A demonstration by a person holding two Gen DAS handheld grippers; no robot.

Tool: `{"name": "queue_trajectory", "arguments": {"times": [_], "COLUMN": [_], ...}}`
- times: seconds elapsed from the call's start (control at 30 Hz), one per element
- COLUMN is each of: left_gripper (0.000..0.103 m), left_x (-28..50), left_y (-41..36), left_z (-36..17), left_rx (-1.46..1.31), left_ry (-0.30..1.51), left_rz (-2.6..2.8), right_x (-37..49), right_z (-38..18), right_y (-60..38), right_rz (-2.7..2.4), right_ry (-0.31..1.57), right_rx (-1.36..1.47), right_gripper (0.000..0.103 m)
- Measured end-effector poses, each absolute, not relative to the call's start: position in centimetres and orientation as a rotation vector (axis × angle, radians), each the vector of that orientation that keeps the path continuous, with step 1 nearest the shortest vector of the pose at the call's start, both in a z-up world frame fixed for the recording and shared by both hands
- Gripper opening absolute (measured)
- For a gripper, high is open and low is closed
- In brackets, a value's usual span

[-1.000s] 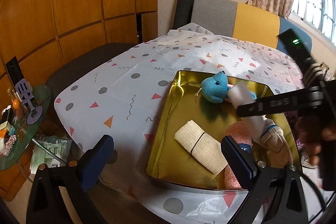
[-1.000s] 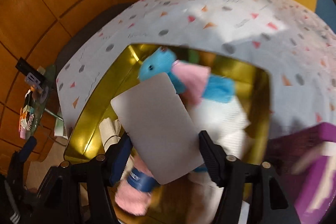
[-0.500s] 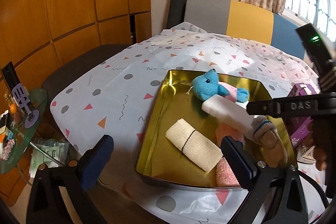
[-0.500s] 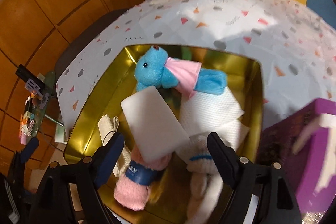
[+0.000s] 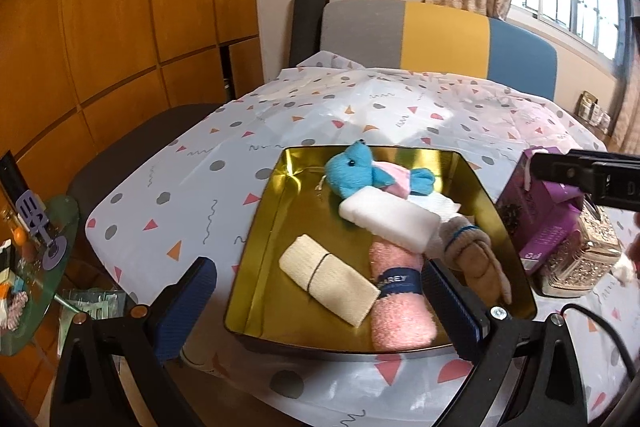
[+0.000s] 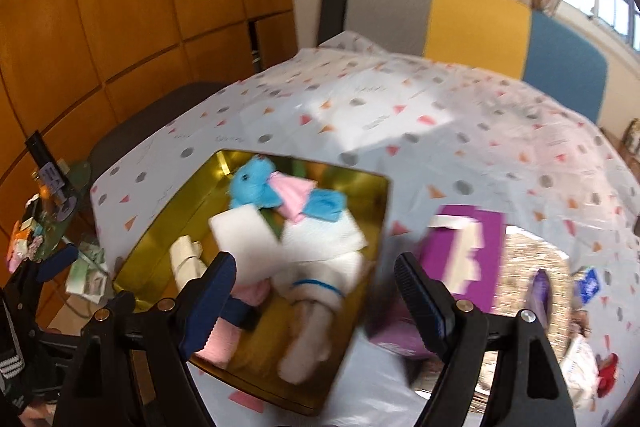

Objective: Organize soft objects
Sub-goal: 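Carry the white sponge to the gold tray and open the right gripper, then move both grippers toward the blue tissue pack and brown scrunchie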

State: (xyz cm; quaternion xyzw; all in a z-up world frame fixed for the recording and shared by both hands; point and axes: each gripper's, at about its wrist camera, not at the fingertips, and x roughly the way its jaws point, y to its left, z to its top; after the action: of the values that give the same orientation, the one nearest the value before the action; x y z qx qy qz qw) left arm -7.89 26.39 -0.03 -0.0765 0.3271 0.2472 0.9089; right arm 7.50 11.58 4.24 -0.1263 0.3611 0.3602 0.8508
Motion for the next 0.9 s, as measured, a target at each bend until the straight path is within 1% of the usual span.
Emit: {"name": "queue_trajectory", "arguments": {"times": [0.37, 0.6, 0.9], "left_gripper": [0.103, 0.103, 0.103], "left_x": [-6.9, -6.1, -4.9], "left_y": [24.7, 22.8, 20.2], "left_z": [0.3, 1.0, 1.9], "left_rx": [-0.130, -0.082, -0.021], "left_ry": [0.689, 0.686, 0.680], "left_rz": [0.487, 0.465, 0.426], "right_x": [7.0, 6.5, 7.2], "right_z": [5.7, 6.0, 6.0], "right_y": [5.1, 2.5, -0.8], "right_rz": [0.479, 0.424, 0.387], "right_ry": [0.631, 0.590, 0.585], "right_rx": [-0.296, -0.308, -0.253], "right_gripper": [0.083, 0.083, 0.083]}}
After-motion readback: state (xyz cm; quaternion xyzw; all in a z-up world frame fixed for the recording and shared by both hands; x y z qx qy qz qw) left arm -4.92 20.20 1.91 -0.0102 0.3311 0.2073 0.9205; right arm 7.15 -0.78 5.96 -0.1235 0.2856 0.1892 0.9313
